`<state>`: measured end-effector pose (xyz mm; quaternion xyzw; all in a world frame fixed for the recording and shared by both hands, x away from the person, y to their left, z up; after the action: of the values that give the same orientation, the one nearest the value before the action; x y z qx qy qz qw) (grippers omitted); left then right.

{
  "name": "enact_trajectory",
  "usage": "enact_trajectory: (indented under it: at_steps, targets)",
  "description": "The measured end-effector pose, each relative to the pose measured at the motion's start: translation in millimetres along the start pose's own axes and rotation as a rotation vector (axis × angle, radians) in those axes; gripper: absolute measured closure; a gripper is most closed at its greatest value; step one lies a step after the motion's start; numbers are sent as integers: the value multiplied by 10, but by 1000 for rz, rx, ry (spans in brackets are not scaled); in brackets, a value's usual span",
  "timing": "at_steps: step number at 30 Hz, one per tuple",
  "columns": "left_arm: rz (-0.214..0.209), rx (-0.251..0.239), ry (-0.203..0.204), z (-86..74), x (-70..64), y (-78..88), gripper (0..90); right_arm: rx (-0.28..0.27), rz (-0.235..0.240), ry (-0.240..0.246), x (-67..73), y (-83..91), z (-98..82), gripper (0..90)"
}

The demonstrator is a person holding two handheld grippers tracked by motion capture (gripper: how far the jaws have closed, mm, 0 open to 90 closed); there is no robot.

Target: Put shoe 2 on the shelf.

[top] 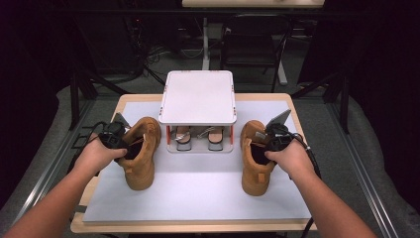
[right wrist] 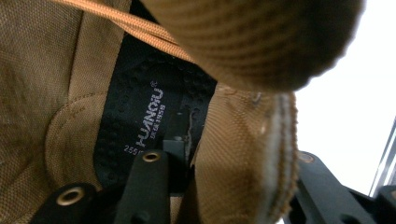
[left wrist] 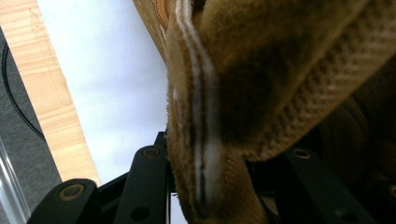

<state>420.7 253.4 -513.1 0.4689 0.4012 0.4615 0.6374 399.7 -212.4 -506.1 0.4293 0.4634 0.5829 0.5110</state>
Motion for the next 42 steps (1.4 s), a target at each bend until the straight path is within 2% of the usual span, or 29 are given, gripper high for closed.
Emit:
enact_trajectory:
  at_steps: [4, 10, 15, 22, 25, 31, 33, 35, 36, 37, 42]
  targets:
    - [3, 1, 1, -1, -2, -1, 672, 26, -11, 11, -1, -6, -6, 713]
    - [10, 3, 1, -2, -2, -5, 686, 29, -11, 13, 11, -22, -6, 745]
    - [15, 3, 4, -5, -2, -11, 711, 21, -30, 10, 23, -31, -7, 766]
    - [12, 10, 7, -8, 14, -15, 746, 13, -32, 9, 31, -33, -12, 776]
    - [13, 13, 8, -7, 13, -15, 750, -6, -32, -1, 42, -48, -10, 780]
    - [22, 17, 10, -4, 2, -20, 751, 13, -40, 13, 32, -37, -14, 778]
    - [25, 22, 13, -6, -2, -22, 750, -1, -26, -10, 40, -52, -11, 772]
    - [24, 28, 9, -5, 3, -23, 749, 15, -29, 5, 20, -41, -19, 770]
    - [25, 29, 9, -5, 5, -25, 748, -1, -26, -6, 26, -52, -17, 770]
    - [25, 29, 9, -6, 5, -25, 748, 22, -30, 10, 5, -37, -24, 770]
    - [28, 25, 12, -4, 0, -29, 754, 2, -21, -9, 22, -55, -18, 770]
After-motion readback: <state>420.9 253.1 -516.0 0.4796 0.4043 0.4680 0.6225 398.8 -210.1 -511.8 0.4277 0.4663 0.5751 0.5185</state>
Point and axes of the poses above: each handheld gripper's, and its own axes: y roughly backward along the jaws, z roughly out of its top, x roughly to its left, the point moved 6 cm from there along -y, roughly forward along the jaws, and after that the axes turned 4 degrees about -x, right-handed, at the moved point
